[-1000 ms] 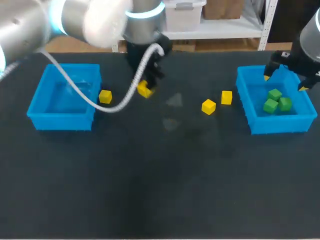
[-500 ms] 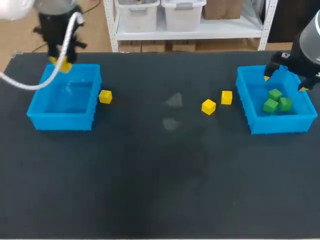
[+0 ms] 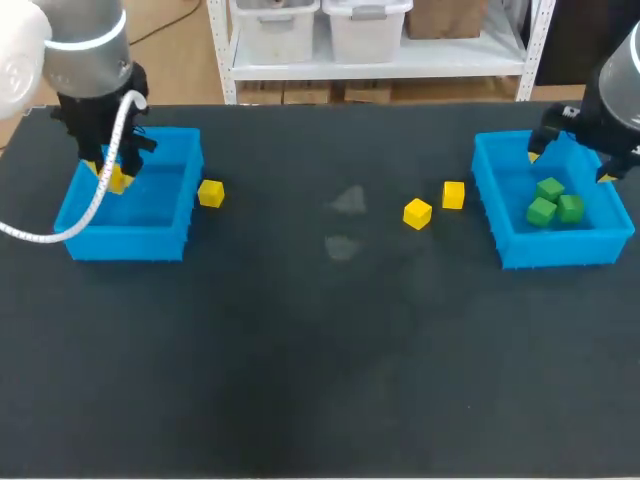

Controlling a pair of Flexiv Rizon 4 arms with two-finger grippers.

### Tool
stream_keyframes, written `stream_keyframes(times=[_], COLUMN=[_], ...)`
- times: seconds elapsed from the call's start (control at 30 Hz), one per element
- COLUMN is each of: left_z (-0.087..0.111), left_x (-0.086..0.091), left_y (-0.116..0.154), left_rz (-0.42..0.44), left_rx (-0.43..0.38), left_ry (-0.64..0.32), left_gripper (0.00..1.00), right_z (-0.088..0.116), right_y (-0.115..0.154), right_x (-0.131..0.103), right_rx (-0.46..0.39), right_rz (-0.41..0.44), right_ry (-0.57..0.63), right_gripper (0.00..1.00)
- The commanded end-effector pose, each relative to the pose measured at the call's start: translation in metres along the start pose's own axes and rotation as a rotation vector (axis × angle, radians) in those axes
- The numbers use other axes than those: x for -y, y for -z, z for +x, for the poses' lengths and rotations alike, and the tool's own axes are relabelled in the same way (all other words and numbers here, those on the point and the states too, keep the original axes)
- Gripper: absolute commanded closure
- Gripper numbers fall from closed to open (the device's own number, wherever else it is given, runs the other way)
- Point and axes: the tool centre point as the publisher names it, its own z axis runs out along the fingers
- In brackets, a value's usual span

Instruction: Put the green cubes in the right bin and the yellow cubes in the left bin.

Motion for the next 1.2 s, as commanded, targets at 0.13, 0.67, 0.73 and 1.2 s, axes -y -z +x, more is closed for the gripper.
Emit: stream_keyframes(times=[0.13, 0.67, 0.73, 1.2], left_z=[-0.023, -0.109, -0.115, -0.132], left_x=[0.037, 0.239, 0.261, 0.351], left_y=[0.045, 0.070, 0.067, 0.020], left_rz=[-0.023, 0.189, 0.210, 0.264], left_rx=[0.200, 0.292, 0.277, 0.103], left_ry=[-0.103, -0.514, -0.536, -0.515], left_gripper=[0.00, 0.00, 0.00, 0.00], right_z=[0.003, 0.003, 0.003, 0.003], right_y=[0.001, 0.001, 0.001, 0.001], right_x=[0.001, 0.001, 0.001, 0.001], right_rx=[0.009, 0.009, 0.009, 0.009], right_rz=[0.000, 0.000, 0.000, 0.000], right_ry=[-0.002, -0.002, -0.002, -0.002], right_gripper=[0.00, 0.00, 0.00, 0.00])
